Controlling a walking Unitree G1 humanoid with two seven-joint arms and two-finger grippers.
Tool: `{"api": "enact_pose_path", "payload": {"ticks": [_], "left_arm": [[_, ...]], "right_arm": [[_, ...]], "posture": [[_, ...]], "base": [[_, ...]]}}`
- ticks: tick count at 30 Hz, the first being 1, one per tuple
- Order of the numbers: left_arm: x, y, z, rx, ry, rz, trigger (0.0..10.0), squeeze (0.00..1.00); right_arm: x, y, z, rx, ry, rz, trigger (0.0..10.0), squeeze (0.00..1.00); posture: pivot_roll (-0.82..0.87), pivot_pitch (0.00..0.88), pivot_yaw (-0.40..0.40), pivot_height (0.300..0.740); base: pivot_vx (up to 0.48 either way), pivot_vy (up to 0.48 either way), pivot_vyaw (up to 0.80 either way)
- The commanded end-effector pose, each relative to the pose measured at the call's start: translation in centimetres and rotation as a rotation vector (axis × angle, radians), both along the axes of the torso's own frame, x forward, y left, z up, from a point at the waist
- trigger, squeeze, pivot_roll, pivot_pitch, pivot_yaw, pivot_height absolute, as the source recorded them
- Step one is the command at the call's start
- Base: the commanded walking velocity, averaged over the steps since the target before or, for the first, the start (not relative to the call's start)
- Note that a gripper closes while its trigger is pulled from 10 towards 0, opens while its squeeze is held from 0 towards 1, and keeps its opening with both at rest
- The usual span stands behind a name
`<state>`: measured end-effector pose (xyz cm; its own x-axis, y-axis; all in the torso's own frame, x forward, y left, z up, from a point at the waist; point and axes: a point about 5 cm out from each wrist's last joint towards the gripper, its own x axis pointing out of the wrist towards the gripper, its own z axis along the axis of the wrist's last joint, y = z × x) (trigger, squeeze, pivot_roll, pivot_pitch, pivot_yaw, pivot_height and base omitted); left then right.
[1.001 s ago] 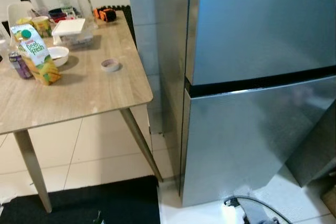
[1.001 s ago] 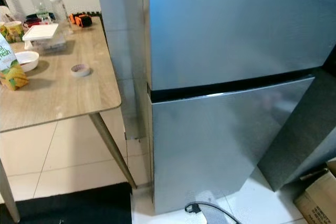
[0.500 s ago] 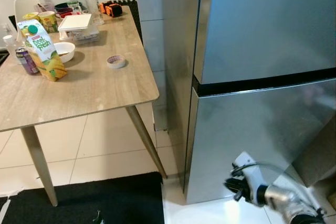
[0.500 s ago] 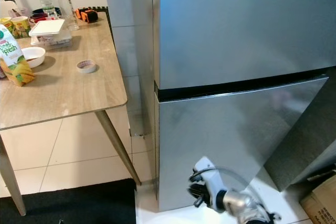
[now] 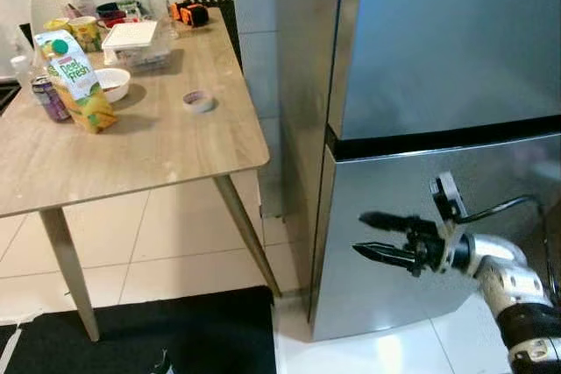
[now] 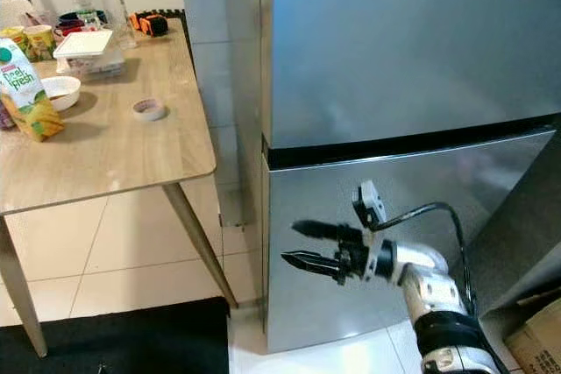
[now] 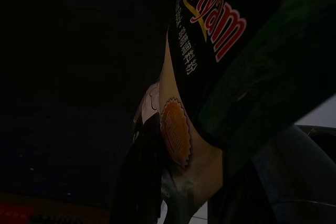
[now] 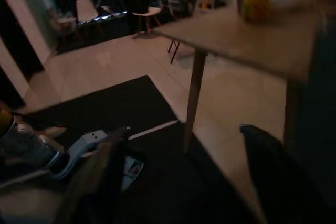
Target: Restocking fridge
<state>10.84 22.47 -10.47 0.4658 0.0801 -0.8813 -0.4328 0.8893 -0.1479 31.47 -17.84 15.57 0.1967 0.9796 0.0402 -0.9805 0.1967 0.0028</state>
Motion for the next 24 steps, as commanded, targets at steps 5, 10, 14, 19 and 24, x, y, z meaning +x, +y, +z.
{"api": "enact_pose_path", "payload": {"ticks": [5, 10, 14, 19, 24], "left_arm": [[-0.3, 0.6, 0.1, 0.016, 0.003, 0.005, 10.0, 0.00], [-0.3, 0.5, 0.0, 0.012, 0.002, 0.009, 10.0, 0.00], [-0.4, 0.3, 0.0, 0.007, 0.004, 0.012, 10.0, 0.00], [-0.6, 0.0, -0.1, -0.001, 0.007, 0.018, 10.0, 0.00], [-0.6, -0.1, -0.2, -0.003, 0.007, 0.018, 10.0, 0.00]], "right_arm": [[0.1, 1.5, 1.8, -0.063, -0.078, 0.088, 10.0, 1.00], [1.8, 2.7, 4.4, -0.246, -0.276, 0.021, 10.0, 1.00], [2.7, 2.7, 6.1, -0.319, -0.369, -0.048, 10.0, 0.00], [3.3, 2.5, 8.9, -0.390, -0.493, -0.102, 10.0, 0.00], [3.9, 2.2, 9.0, -0.516, -0.541, -0.162, 10.0, 0.00]], "posture": [[-0.09, 0.000, 0.016, 0.740], [-0.09, 0.000, 0.011, 0.740], [-0.09, 0.000, 0.004, 0.740], [-0.09, 0.000, -0.002, 0.740], [-0.09, 0.000, -0.005, 0.740]], "base": [[0.000, 0.000, 0.00], [0.000, 0.000, 0.00], [0.000, 0.000, 0.00], [0.000, 0.000, 0.00], [0.000, 0.000, 0.00]]}}
